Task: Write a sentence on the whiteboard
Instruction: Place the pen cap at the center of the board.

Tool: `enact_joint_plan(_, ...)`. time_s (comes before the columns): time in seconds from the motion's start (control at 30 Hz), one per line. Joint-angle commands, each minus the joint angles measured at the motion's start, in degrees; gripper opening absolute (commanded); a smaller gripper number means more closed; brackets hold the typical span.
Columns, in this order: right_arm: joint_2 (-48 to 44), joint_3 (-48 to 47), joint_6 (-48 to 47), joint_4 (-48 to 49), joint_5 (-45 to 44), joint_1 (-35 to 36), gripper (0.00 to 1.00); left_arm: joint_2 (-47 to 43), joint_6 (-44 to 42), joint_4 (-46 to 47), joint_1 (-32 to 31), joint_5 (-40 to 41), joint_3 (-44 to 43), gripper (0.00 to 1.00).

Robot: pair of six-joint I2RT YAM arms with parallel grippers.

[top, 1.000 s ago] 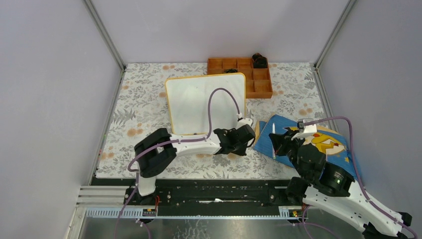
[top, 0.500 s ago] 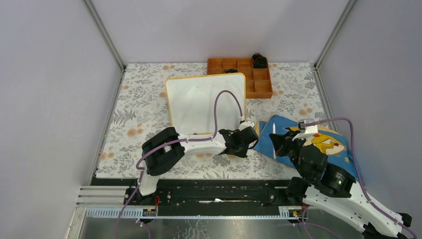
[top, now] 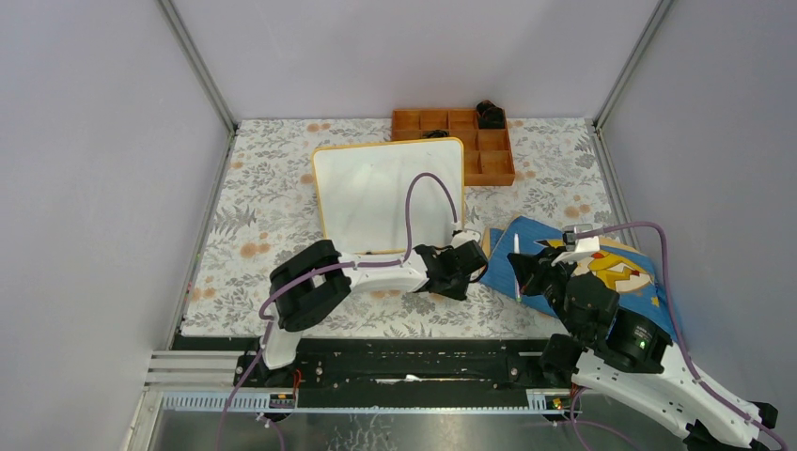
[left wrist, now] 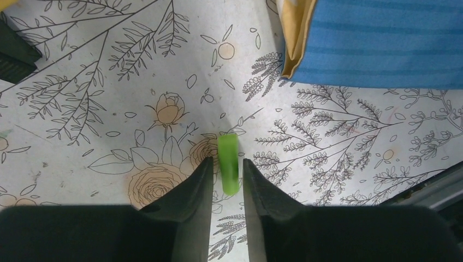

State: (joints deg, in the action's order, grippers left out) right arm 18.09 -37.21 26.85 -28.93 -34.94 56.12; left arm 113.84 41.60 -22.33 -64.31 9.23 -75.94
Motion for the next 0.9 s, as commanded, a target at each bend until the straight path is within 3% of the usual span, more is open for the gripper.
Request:
enact_joint_plan(0.0, -0.7, -0.8, 0.6, 0.4, -0.6, -0.1, 0.00, 0.2, 0.8, 0.2, -0.4, 0.0, 0.0, 0.35)
enact_joint_plan(0.2, -0.8, -1.5, 0.7, -0.3, -0.3, -0.1, 0.00, -1.7, 1.9, 2.1, -0.5, 0.5, 1.5, 0.44)
enact_joint_plan(0.37, 0.1, -3.3, -0.6, 0.3, 1.2, -0.1, 0.00, -10.9, 4.7, 6.8, -0.5, 4.4, 6.4, 0.56)
enact_joint_plan(0.67, 11.5, -9.4, -7.8, 8.1, 16.2, -0.1, 0.00, -41.5, 5.6, 13.3, -0.3, 15.2, 19.0, 0.71)
enact_joint_plan(0.77, 15.4, -10.5, -9.0, 13.3, 24.7, -0.2, 0.00, -53.8, 3.4, 21.0, -0.2, 15.0, 27.7, 0.77)
enact_joint_plan(0.87, 19.4, -10.8, -9.8, 20.1, 34.0, -0.1, 0.00, -65.6, -1.9, 34.9, -0.2, 9.4, 37.7, 0.82)
